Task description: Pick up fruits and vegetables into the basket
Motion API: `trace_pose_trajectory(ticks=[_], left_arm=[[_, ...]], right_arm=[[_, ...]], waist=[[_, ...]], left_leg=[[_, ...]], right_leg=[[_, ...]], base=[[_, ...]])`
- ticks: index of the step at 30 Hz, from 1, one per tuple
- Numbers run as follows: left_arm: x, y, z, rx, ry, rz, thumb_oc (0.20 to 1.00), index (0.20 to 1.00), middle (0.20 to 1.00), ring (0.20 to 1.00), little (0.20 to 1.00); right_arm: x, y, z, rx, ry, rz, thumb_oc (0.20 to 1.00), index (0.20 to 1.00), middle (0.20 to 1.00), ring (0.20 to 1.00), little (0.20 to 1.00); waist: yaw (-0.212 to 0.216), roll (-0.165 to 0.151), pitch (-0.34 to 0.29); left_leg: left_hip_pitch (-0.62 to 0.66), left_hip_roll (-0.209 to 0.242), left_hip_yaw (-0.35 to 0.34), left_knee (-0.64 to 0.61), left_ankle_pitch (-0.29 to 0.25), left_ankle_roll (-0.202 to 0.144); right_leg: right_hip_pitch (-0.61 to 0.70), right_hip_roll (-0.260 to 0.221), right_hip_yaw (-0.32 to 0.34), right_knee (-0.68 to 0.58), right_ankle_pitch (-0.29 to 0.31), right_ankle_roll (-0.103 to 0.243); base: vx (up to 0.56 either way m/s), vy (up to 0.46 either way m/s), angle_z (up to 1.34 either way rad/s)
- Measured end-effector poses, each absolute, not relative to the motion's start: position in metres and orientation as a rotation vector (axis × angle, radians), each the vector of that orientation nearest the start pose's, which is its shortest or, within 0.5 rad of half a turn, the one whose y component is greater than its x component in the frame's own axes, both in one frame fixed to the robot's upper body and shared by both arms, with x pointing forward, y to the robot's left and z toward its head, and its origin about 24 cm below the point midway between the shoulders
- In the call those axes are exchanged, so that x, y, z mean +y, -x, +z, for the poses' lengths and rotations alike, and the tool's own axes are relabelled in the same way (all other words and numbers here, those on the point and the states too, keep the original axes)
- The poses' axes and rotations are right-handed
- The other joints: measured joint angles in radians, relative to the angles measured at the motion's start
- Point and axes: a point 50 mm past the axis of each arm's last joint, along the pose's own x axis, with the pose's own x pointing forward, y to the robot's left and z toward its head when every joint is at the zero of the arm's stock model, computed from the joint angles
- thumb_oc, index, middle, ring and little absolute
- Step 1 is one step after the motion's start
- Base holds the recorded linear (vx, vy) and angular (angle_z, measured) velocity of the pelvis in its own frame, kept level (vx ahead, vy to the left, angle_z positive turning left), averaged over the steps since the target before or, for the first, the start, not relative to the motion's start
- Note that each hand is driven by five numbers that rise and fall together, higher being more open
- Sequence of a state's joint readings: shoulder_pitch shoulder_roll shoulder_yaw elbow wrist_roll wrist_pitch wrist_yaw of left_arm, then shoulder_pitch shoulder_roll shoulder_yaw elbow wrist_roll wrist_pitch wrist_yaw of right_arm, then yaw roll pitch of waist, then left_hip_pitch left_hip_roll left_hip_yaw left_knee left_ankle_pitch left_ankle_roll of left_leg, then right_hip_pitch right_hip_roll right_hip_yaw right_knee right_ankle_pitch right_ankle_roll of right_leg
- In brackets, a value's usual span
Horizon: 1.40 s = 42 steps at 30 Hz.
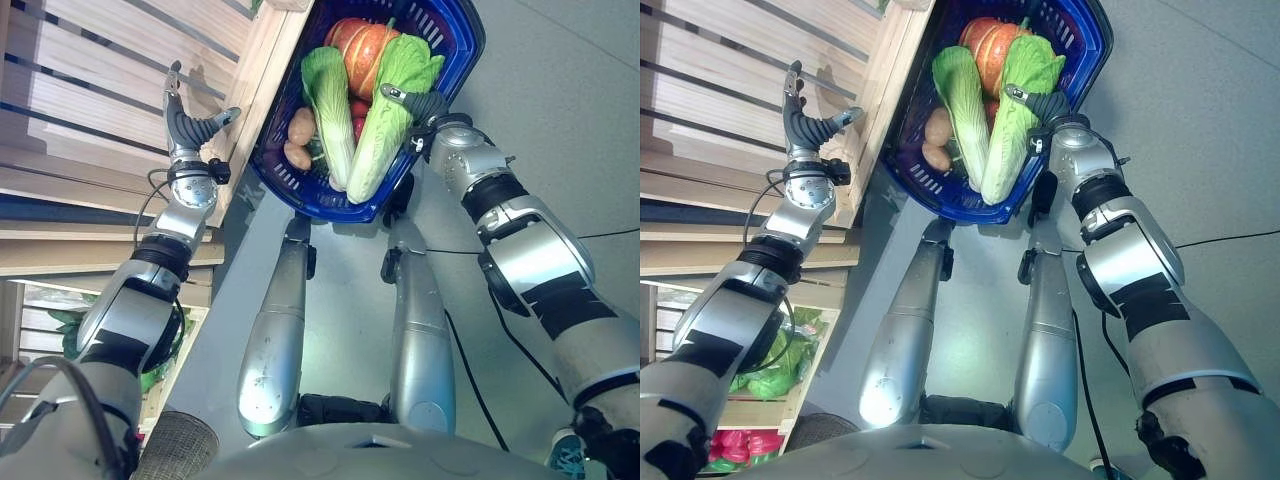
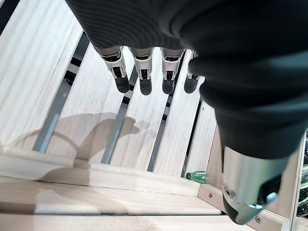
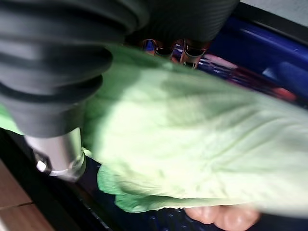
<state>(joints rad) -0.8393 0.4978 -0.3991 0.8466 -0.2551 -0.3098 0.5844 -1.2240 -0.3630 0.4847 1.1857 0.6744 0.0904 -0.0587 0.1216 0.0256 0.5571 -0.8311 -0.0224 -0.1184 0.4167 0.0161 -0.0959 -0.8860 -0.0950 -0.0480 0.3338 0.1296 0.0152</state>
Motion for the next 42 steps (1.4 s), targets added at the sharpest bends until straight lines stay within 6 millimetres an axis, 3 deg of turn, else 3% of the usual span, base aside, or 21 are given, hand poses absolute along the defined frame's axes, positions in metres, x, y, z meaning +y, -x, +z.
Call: trace_pose_trajectory(ticks=[20, 25, 29, 35, 42], left_arm=[[0.205, -0.381, 0.15, -0.348, -0.361, 0.399, 1.0, 1.0, 1.0, 1.0, 1.0], [0.21, -0.373, 0.128, -0.291, -0.377, 0.399, 1.0, 1.0, 1.0, 1.0, 1.0], [0.215, -0.36, 0.102, -0.226, -0.402, 0.375, 1.0, 1.0, 1.0, 1.0, 1.0], [0.225, -0.341, 0.067, -0.125, -0.451, 0.346, 1.0, 1.0, 1.0, 1.0, 1.0], [0.243, -0.306, 0.016, 0.066, -0.554, 0.224, 1.0, 1.0, 1.0, 1.0, 1.0]], right_arm=[[-0.161, -0.427, 0.183, 0.072, 0.134, -0.009, 1.0, 1.0, 1.0, 1.0, 1.0], [-0.158, -0.425, 0.182, 0.006, 0.171, -0.011, 1.0, 1.0, 1.0, 1.0, 1.0], [-0.156, -0.416, 0.161, -0.007, 0.191, 0.004, 1.0, 1.0, 1.0, 1.0, 1.0], [-0.174, -0.398, 0.119, 0.034, 0.202, -0.013, 1.0, 1.0, 1.0, 1.0, 1.0], [-0.199, -0.357, 0.05, 0.172, 0.151, -0.026, 1.0, 1.0, 1.0, 1.0, 1.0]], waist=[[-0.003, 0.001, 0.0], [-0.012, 0.001, 0.0], [-0.026, 0.001, 0.0], [-0.047, 0.0, -0.001], [-0.083, -0.001, -0.028]], left_leg=[[0.004, 0.0, -0.003, 0.001, 0.005, -0.001], [0.063, 0.0, 0.001, -0.005, 0.003, 0.001], [0.165, 0.002, 0.017, -0.03, -0.007, 0.011], [0.347, 0.002, 0.039, -0.121, 0.0, 0.023], [0.648, 0.006, 0.072, -0.324, 0.027, 0.043]], right_leg=[[0.003, 0.0, -0.002, 0.004, 0.001, 0.001], [0.061, 0.003, 0.003, -0.009, 0.003, 0.0], [0.164, 0.001, 0.01, -0.051, 0.006, 0.005], [0.348, -0.006, 0.01, -0.154, 0.019, 0.02], [0.608, -0.012, 0.006, -0.303, 0.038, 0.031]], base=[[0.0, 0.0, 0.0], [-0.03, 0.018, -0.02], [-0.02, 0.017, -0.08], [0.01, 0.005, -0.04], [0.11, 0.002, -0.11]])
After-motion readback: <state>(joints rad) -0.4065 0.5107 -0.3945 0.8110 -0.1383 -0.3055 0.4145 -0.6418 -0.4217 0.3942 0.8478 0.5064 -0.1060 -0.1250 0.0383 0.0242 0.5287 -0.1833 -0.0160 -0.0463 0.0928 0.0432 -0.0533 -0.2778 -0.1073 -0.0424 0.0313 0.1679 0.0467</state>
